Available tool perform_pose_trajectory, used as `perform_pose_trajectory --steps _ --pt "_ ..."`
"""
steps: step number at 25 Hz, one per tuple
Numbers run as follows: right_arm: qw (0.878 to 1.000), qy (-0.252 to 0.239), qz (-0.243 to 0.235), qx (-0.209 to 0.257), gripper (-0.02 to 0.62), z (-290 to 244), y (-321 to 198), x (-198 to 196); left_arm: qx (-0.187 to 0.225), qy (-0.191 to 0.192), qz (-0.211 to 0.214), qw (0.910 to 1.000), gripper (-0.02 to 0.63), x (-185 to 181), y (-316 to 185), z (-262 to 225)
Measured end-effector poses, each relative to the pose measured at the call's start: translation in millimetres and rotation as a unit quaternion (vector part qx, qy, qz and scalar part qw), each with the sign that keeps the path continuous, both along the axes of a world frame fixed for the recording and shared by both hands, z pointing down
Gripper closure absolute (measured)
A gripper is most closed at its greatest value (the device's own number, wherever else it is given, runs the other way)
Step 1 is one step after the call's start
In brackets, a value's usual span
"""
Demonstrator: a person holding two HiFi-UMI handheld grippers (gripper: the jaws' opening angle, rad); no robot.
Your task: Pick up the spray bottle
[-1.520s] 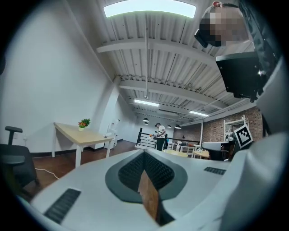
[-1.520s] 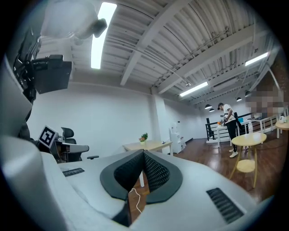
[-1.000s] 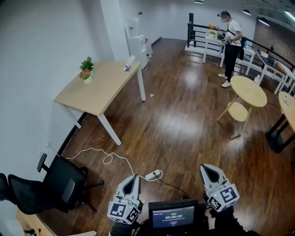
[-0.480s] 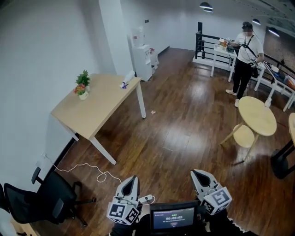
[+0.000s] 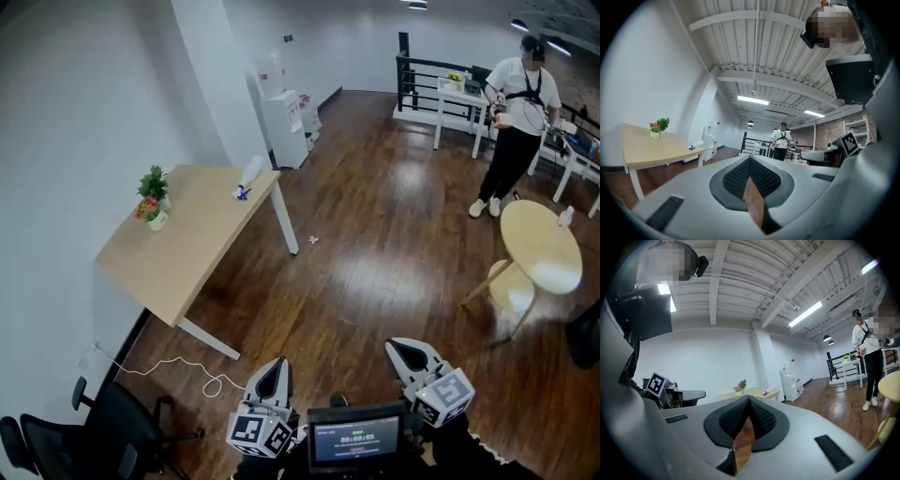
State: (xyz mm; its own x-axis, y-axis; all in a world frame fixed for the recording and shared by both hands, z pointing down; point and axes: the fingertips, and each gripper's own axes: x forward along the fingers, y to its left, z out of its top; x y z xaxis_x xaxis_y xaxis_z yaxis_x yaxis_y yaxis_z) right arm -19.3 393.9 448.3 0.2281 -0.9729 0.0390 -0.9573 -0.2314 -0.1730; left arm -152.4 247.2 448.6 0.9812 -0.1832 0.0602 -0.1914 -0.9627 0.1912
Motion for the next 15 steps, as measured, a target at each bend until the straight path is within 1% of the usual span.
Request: perform_pose_trajectory --steps 3,6,8,10,12,15 --pt "1.0 0.003 0.014 -0.001 0.619 -10.3 -56.6 53.7 0.0 0.008 0.0 1.0 0.612 49.2 -53.1 5.1" --pt "1.0 0.022 -0.004 0.004 0.619 -10.3 -118.1 89.6 0.004 0.017 -0.006 0.9998 0.612 88.8 -117.4 -3.9" --pt "0.999 0.034 -0.016 0.002 0.619 -14.8 -160.7 114.4 0.005 0.019 -0.021 0.9996 0.612 112.6 -163.1 -7.6" --pt "0.999 0.032 -0.018 0.002 0.619 -21.7 -197.5 145.5 0.005 0.019 -0.035 0.9992 0.612 137.7 -202.2 -11.4" --pt "0.999 0.03 -0.018 0.009 0.62 -33.7 -227.1 182.1 0.02 0.023 -0.034 0.999 0.612 168.0 -227.3 -24.7" --pt "0.999 0.036 -0.03 0.025 0.62 -52.0 -268.4 236.7 0.061 0.032 -0.008 0.9976 0.612 219.6 -259.2 -51.2"
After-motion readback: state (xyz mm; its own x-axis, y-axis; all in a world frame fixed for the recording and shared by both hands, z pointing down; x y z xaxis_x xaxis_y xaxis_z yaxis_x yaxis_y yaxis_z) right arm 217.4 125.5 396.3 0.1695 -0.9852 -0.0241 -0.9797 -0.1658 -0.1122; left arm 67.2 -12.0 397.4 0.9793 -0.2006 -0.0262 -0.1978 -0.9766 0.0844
